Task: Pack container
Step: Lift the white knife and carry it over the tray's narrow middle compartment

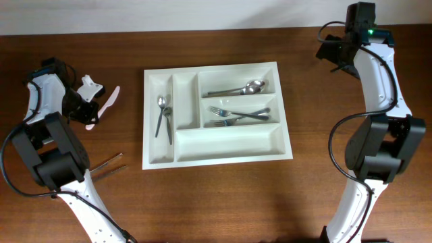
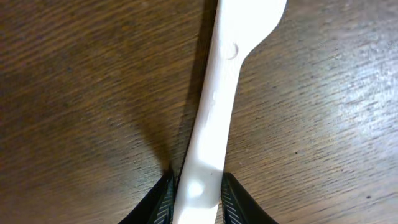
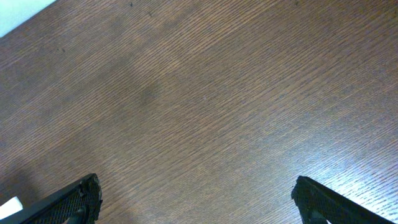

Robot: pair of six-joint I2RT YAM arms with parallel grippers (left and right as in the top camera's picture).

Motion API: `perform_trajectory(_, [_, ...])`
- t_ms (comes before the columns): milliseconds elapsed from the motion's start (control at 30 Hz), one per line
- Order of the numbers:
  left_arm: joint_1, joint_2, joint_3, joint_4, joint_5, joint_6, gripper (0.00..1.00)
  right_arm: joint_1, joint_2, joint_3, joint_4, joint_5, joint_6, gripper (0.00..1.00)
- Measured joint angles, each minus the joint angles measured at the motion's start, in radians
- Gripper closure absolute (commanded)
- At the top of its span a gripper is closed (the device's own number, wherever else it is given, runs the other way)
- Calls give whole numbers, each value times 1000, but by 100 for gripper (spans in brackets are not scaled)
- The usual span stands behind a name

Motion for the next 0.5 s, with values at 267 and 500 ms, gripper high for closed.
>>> perform_trajectory(267, [0,0,0,0,2,-135,80,0,0,0,0,0,0,1])
perform_trajectory(500, [0,-3,0,-3,3,-222,98,0,0,0,0,0,0,1])
